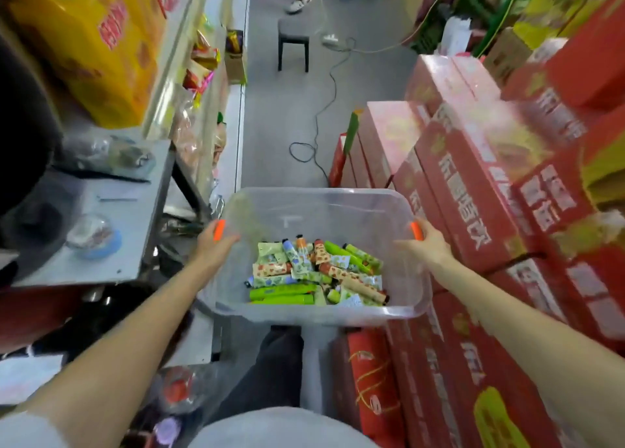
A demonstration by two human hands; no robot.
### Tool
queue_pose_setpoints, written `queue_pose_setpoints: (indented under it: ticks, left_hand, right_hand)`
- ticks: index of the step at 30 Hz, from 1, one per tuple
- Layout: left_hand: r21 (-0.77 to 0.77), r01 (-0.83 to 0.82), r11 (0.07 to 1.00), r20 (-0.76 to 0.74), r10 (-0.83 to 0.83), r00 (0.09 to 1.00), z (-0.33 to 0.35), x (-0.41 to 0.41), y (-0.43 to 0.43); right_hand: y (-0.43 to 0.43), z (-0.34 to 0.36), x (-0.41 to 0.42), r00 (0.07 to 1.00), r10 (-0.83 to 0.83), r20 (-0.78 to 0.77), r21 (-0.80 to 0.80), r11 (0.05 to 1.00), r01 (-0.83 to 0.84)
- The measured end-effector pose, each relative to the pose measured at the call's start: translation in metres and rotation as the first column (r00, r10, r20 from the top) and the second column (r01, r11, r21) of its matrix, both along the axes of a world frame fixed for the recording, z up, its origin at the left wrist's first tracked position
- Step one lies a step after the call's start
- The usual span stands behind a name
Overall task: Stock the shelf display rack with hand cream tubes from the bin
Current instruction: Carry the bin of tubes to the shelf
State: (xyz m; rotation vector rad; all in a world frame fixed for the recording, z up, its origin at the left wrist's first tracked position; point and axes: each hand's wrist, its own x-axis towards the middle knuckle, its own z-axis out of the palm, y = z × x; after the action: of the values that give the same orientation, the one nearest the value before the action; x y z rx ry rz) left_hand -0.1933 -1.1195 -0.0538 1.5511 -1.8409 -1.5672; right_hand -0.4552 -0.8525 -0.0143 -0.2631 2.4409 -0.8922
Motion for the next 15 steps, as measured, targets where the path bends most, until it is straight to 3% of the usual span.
queue_pose_setpoints:
  ticks: [7, 15]
  left_hand:
    - [-0.008, -0.008, 1.0, 0.005, 0.008, 1.0, 0.019, -0.146, -0.143]
    - [-0.055, -0.114, 0.992, -0.03, 0.113, 0.993, 0.047, -0.3, -0.287]
  right_hand:
    - [-0.127, 0.016, -0.128, 0.995, 0.101, -0.015, 0.044, 0.994, -0.1]
    - [-0.284, 0.006, -0.301, 0.993, 0.109, 0.054, -0.103, 0.989, -0.103]
